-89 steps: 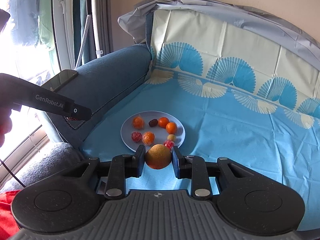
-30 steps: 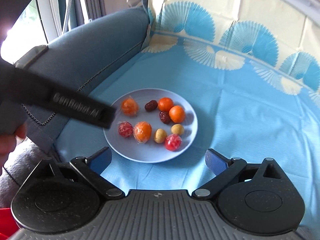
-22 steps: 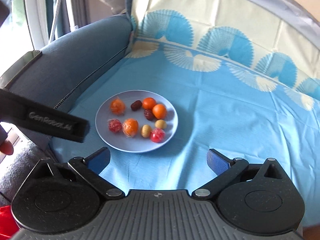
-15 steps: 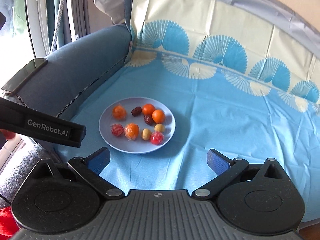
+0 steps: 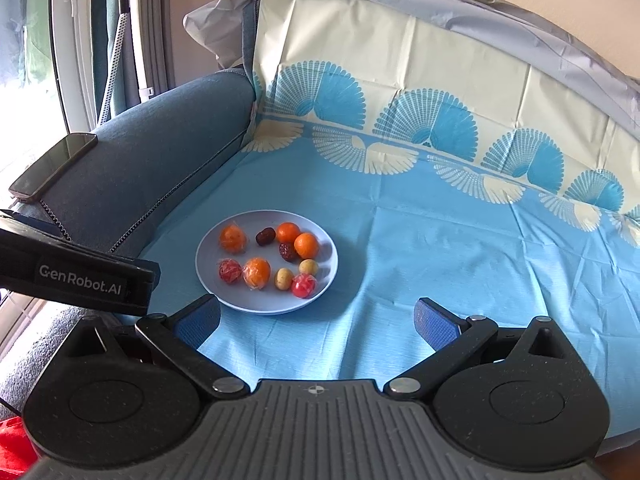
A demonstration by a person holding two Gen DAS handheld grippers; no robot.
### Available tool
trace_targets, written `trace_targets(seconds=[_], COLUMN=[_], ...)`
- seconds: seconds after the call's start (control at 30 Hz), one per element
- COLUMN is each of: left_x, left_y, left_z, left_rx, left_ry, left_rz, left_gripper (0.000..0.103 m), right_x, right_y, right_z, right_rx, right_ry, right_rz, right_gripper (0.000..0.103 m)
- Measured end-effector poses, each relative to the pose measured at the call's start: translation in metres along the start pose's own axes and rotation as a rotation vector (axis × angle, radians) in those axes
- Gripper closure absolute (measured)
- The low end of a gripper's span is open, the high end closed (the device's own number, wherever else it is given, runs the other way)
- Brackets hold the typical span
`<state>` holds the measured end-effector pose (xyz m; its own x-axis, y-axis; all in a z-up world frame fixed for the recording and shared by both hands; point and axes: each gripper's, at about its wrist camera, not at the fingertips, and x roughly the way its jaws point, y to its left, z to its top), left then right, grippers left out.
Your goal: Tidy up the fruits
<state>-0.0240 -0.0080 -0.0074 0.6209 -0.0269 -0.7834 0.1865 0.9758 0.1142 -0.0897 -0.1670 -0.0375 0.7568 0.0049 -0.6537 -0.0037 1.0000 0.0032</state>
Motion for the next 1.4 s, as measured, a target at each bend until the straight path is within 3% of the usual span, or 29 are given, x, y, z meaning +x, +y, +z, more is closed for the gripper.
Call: trace_targets(seconds=[1.4], left_x=[0.0032], left_y=[0.0003], left_z=[0.0023], left_rx=[0.006], left_ry=[0.006], left_rz=[0.009], left_gripper=[0.000], right_x=[0.0051], right_y=[0.0013], right_z=[0.0062], right_rx=[-0.026], right_ry=[0.022], right_rz=[-0.003], right_gripper=[0.001])
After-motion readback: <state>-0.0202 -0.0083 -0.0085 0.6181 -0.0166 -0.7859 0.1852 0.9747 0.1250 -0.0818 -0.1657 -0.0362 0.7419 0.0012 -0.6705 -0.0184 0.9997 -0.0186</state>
